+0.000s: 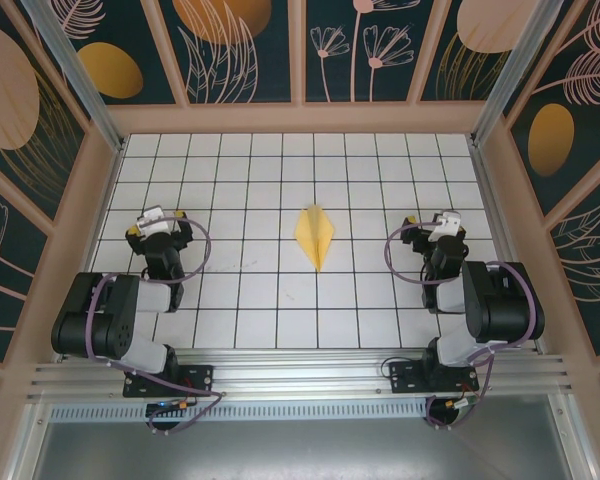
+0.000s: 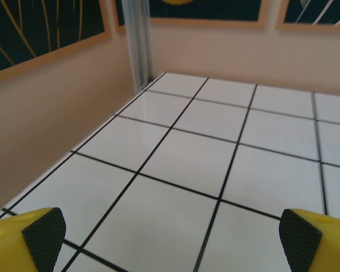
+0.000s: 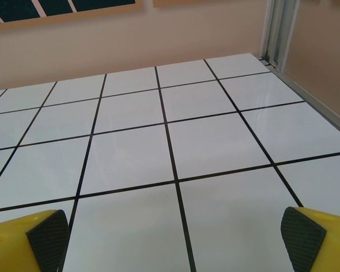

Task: Fold a paper plane with a square sheet of paper (pick it up from the middle)
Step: Reset both arms

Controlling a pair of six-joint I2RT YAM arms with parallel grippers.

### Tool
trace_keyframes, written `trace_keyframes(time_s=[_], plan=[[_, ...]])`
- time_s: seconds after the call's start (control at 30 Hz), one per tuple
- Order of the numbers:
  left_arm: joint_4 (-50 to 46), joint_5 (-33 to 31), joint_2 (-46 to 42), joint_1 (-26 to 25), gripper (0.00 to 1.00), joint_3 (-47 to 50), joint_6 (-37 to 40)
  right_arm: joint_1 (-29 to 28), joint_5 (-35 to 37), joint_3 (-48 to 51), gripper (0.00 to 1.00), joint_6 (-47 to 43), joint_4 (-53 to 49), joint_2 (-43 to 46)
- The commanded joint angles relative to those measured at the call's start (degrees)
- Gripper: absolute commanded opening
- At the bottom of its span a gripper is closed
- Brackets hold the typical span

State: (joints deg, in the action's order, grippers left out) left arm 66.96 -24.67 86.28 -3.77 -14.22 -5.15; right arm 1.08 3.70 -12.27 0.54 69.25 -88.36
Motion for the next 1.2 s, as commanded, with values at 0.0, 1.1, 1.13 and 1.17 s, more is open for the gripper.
trace_keyframes(time_s=[0.0, 1.1, 1.13, 1.17], plan=[[14.7, 5.8, 1.7, 0.8, 0.99, 4.3, -0.4, 0.1, -1.2, -0.7, 0.99, 0.7, 3.0, 0.1], [10.0, 5.0, 1.1, 1.0, 0.99, 2.5, -0.8, 0.1, -1.2, -0.7, 0.99, 0.7, 3.0, 0.0], [10.0, 5.1, 1.1, 1.0, 0.99, 2.5, -0.8, 0.1, -1.2, -0.6, 0.99, 0.7, 3.0, 0.1], [10.1, 5.1, 1.1, 1.0, 0.99, 2.5, -0.8, 0.1, -1.2, -0.7, 0.99, 0.7, 3.0, 0.0]])
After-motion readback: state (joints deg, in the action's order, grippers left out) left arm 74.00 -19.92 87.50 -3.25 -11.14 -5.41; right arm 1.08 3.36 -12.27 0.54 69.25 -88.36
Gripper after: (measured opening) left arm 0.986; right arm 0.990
